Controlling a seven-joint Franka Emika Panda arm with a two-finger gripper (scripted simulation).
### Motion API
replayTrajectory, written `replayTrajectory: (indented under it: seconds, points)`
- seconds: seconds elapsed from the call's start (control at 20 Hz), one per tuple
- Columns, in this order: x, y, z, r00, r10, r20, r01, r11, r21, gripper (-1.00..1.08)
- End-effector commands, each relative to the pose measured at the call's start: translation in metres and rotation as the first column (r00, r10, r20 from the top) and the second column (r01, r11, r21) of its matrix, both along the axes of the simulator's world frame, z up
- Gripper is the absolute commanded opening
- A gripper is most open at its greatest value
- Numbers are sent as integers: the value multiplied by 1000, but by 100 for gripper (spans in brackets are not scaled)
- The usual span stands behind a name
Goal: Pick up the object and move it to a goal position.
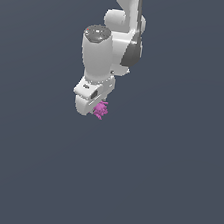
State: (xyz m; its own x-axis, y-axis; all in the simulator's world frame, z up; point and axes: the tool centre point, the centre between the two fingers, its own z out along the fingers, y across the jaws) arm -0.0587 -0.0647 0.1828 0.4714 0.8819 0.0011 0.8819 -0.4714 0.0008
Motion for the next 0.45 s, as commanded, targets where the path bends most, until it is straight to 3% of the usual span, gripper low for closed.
replayTrajectory:
  seconds: [0.0, 0.4]
  points:
    - [-3, -13, 12, 1000, 1, -1, -1, 1000, 1, -100]
    - [-6, -32, 27, 1000, 1, -1, -1, 1000, 0, -100]
